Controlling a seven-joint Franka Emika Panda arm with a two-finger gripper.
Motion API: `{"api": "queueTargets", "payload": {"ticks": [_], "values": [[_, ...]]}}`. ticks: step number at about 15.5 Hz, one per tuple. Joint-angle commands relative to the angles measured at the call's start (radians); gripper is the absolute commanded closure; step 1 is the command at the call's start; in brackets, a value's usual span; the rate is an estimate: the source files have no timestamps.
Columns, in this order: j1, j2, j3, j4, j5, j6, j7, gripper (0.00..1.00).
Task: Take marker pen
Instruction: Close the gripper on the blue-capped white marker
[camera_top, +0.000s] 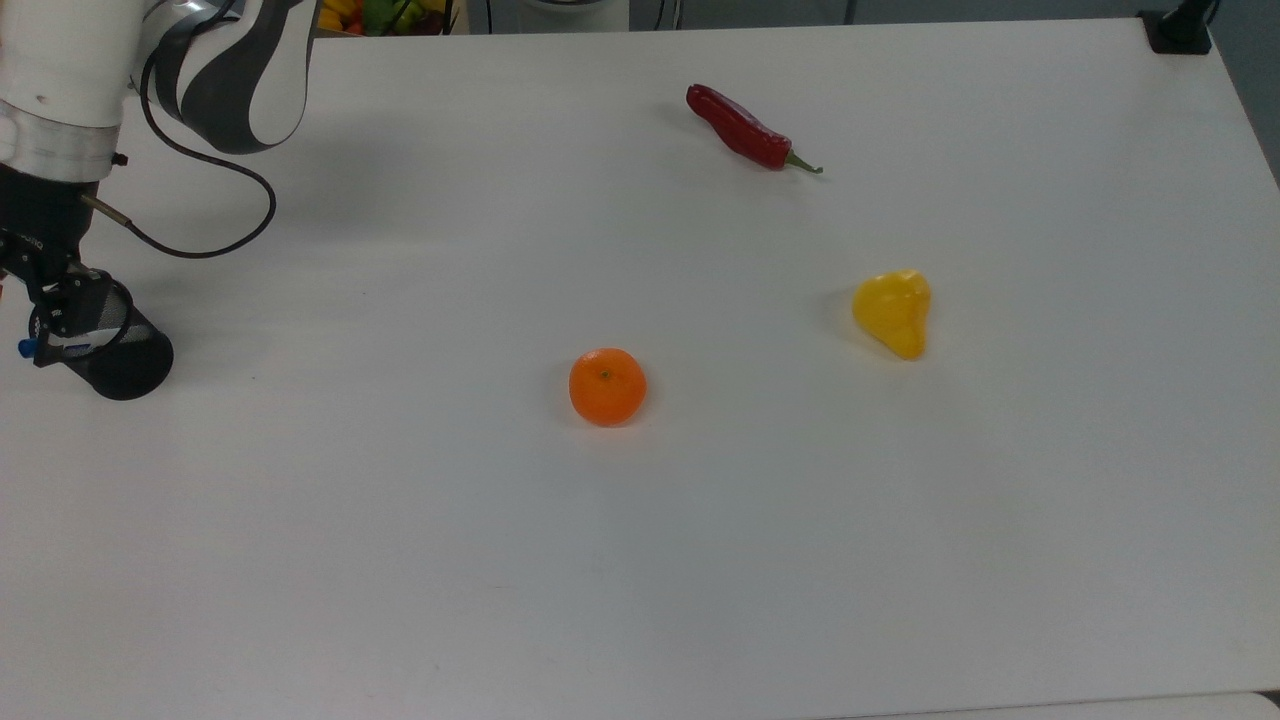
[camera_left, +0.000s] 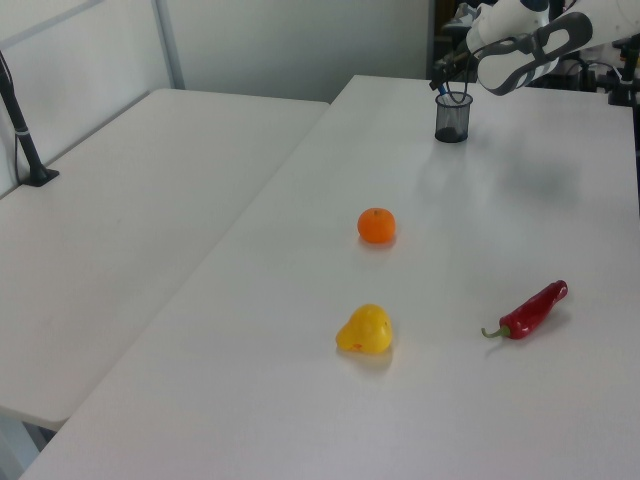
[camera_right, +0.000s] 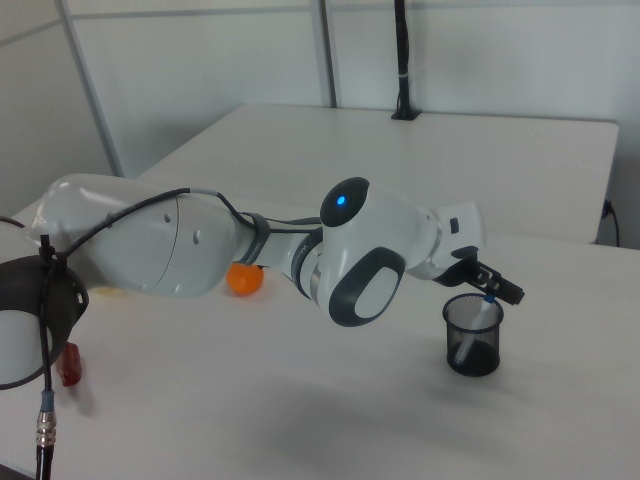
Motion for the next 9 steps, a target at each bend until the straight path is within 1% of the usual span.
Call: {"api": "queueTargets", "payload": {"ticks": [1, 2, 4, 5, 7, 8, 9], "values": [[-0.012, 0.012, 0.028, 0.014, 0.011, 0.017, -0.002, 0.38], [-0.014, 0.012, 0.031, 0.013, 0.009, 0.017, -0.003, 0.44], [-0.014, 0.012, 0.033, 0.013, 0.006, 0.017, -0.005, 0.59], [-0.014, 0.012, 0.033, 0.013, 0.006, 0.017, -0.005, 0.69], [-0.012, 0.009, 0.033, 0.011, 0.003, 0.017, -0.006, 0.91], [-0.012, 0.009, 0.033, 0.011, 0.002, 0.017, -0.008, 0.99], [-0.012, 0.009, 0.034, 0.011, 0.002, 0.017, -0.008, 1.0]]}}
